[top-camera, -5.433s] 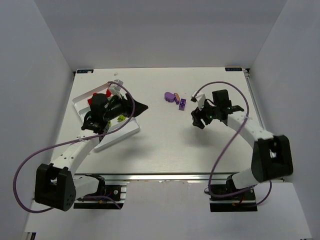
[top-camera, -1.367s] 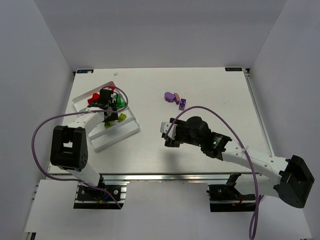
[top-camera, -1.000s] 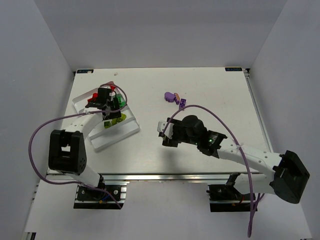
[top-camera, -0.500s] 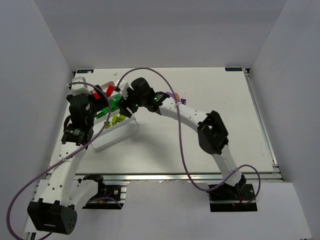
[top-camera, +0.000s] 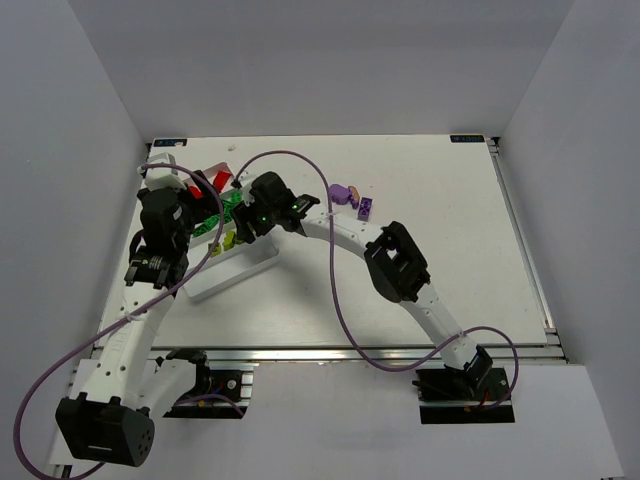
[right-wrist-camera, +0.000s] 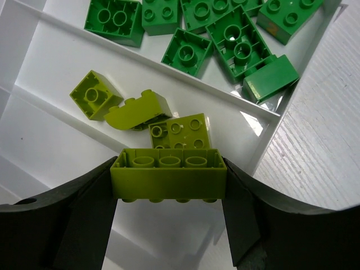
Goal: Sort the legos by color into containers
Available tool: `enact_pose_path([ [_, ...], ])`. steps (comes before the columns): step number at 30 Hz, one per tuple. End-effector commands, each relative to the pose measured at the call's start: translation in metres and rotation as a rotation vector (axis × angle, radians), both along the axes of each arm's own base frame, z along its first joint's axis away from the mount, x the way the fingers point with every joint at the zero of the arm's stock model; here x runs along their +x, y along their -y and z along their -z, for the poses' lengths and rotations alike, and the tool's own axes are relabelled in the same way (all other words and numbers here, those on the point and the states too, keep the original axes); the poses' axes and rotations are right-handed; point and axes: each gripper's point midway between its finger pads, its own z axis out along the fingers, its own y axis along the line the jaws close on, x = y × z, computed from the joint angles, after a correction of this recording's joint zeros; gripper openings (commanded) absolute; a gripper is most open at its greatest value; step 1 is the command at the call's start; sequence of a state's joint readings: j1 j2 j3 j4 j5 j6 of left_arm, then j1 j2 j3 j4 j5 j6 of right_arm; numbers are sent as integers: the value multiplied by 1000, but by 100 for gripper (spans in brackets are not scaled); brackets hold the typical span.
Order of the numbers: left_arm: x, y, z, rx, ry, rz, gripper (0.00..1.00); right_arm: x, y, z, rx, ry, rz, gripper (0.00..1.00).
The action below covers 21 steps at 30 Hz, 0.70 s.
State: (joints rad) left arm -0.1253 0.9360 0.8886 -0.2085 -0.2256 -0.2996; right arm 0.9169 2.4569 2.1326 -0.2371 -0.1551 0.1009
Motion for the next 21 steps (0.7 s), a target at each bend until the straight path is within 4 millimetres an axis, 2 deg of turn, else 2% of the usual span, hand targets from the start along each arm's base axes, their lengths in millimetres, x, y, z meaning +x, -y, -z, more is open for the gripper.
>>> enact_pose_path([
  [1,-1,3,-5,-16,21,17,98,15,-12,-29,72,56,47,34],
  [2,-1,2,-4,-16,21,17,98,16,-12,-27,67,62,46,40],
  [3,-1,4,-3,-14,18,23,98,18,-11,-26,61,69,51,42],
  [4,0,4,-2,-15,14,29,98,19,-11,-27,61,74,50,51],
  [5,0,6,-2,-14,14,36,98,21,-10,-28,63,74,50,56],
  [9,1,8,1,-13,4,53,98,21,-6,-42,71,77,43,66],
  [10,1,9,1,-13,3,58,98,20,-4,-52,81,82,39,68],
  [11,1,10,1,-14,2,61,98,20,1,-49,72,74,40,73],
  [12,1,10,0,-15,7,62,98,19,4,-51,74,69,41,73],
  [13,1,11,0,-15,8,65,98,18,8,-63,86,79,42,74],
  [15,1,11,0,-16,10,65,98,17,17,-57,73,70,48,77],
  [16,0,11,-1,-16,11,67,98,17,22,-68,87,77,47,77],
  [17,0,11,0,-16,8,68,98,16,25,-69,88,77,47,78],
  [18,1,11,-1,-16,13,68,98,13,28,-61,78,71,46,78],
  [19,0,11,-1,-16,11,68,98,12,30,-69,88,77,46,81],
  [20,0,11,-1,-16,11,68,98,12,33,-67,83,78,46,87],
  [21,0,11,1,-16,7,68,98,11,34,-66,82,74,43,89],
])
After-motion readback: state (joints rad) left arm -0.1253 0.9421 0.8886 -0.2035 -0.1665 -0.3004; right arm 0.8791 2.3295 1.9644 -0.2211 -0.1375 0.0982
